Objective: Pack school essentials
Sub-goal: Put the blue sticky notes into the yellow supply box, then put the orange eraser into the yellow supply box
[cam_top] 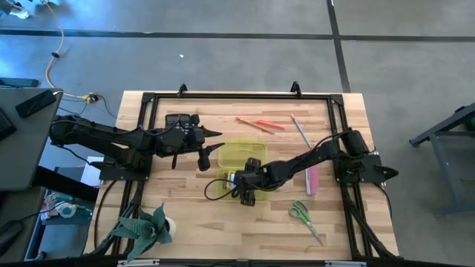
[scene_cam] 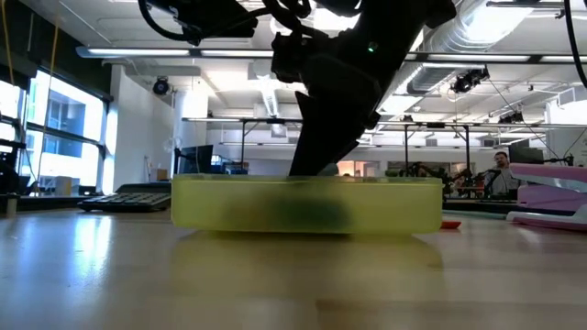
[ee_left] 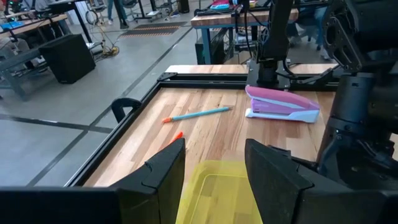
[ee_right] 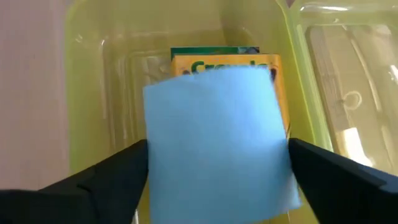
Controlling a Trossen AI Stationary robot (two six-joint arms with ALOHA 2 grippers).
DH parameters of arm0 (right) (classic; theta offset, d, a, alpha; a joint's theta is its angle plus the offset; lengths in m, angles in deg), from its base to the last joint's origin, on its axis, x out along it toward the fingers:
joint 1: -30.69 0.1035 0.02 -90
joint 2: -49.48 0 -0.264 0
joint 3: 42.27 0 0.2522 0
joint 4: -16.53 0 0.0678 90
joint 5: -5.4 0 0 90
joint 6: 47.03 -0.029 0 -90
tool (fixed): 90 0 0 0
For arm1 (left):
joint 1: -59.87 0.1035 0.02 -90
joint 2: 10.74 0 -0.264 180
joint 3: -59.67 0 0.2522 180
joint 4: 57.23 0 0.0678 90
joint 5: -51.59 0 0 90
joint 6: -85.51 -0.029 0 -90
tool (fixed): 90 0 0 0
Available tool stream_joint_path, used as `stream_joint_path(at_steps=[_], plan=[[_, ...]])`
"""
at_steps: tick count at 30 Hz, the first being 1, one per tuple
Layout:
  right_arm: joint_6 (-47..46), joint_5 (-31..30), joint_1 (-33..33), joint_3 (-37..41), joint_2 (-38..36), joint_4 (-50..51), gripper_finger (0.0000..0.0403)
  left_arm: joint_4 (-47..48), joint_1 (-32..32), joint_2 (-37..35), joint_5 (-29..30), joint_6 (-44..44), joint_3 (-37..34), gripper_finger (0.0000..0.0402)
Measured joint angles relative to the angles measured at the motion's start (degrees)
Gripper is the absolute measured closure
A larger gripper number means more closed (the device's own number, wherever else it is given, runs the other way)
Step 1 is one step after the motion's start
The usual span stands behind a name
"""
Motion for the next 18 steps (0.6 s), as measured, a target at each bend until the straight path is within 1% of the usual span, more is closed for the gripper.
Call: stream_joint_path(at_steps=[1,3,9,18], plan=[[0.0,-0.2,-0.1,0.0,0.0,0.0,0.0017,0.0,0.0,0.0,0.0,0.0,0.0,0.0245],[0.0,-0.7,-0.1,0.0,-0.1,0.5,0.0008,0.0,0.0,0.0,0.0,0.0,0.0,0.0245],[0.2,-2.2,-0.1,0.0,-1.7,1.7,0.0005,0.0,0.0,0.0,0.0,0.0,0.0,0.0245],[-2.2,-4.2,1.0,0.0,-7.1,9.3,0.0004,0.0,0.0,0.0,0.0,0.0,0.0,0.0245]])
